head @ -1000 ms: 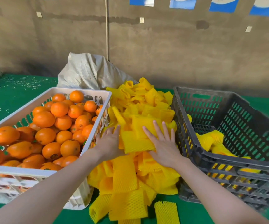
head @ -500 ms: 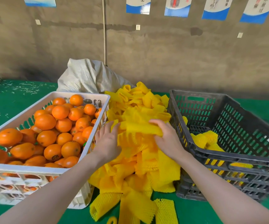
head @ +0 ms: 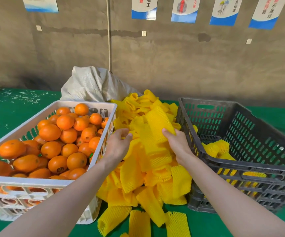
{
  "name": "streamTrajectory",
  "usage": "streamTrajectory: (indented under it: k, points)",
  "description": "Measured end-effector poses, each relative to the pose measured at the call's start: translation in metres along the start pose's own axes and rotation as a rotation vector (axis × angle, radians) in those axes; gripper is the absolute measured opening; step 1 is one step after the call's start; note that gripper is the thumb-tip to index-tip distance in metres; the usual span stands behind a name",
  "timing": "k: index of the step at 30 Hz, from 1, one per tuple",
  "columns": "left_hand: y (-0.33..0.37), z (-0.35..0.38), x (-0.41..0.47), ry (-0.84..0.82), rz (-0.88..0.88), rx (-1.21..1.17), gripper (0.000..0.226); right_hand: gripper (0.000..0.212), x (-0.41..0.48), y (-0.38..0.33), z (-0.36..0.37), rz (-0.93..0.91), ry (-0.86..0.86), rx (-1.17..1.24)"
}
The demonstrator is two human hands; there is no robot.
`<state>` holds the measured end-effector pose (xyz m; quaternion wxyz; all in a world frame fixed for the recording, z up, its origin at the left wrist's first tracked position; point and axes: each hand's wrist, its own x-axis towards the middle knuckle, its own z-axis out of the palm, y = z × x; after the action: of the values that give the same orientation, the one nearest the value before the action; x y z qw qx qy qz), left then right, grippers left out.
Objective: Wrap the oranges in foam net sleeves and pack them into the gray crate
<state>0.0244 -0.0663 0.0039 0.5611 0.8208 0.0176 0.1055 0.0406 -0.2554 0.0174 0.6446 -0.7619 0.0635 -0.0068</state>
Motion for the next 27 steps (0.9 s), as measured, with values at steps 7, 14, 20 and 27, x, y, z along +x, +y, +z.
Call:
streamTrajectory:
  k: [7,14,20,27]
  points:
    - [0.034,-0.009,0.007,-0.142,0.029,-0.479,0.033,0.043,-0.027,-0.009,0.007,0.061,-0.295,0.274]
    - [0.034,-0.01,-0.004,-0.084,0.326,-0.011,0.025,0.055,-0.033,-0.026,0.015,-0.794,-0.102,-0.456]
    - [0.019,-0.015,0.004,-0.012,0.047,-0.148,0.026,0.037,-0.023,-0.031,0.033,-0.718,-0.176,-0.693]
    - [0.014,-0.06,0.013,0.13,0.153,-0.029,0.046,0.015,-0.026,-0.054,0.084,-0.939,-0.076,-0.596]
